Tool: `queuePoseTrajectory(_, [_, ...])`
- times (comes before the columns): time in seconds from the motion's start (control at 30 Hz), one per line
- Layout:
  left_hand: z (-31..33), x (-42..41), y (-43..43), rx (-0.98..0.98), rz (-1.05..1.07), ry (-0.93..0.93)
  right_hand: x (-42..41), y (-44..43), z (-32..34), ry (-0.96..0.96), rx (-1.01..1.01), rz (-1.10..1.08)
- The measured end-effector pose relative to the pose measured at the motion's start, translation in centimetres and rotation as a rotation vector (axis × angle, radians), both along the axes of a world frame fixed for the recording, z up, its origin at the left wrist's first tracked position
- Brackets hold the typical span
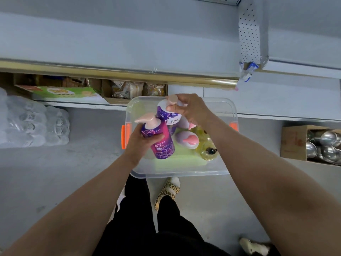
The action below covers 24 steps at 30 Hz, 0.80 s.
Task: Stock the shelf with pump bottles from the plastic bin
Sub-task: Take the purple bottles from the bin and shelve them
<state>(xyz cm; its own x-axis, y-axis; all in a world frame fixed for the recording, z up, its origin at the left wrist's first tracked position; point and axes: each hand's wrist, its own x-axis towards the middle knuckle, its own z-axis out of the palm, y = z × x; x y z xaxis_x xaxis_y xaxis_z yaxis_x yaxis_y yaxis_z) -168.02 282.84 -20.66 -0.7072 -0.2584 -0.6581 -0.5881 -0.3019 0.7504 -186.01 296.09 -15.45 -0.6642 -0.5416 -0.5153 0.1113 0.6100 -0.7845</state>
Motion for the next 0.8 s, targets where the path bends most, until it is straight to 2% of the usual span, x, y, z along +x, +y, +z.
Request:
queuePoseTrajectory(0.13, [4.8,-0.3,0.2,0.066,0.075,0.084,0.3,0.3,4.3,0.061,-0.046,0.002])
queuePoseTrajectory(0.33, [14.6,-0.2,0.2,0.12,0.253,0.246,0.2,-0.2,14.9,0.291,-0.146,0.041])
queuePoseTrajectory(0.8, [37.4,-1.3,-6.4,-0.077,0.288,0.561,-0.7,-5.4,42.5,0.632,-0.537,-0.052])
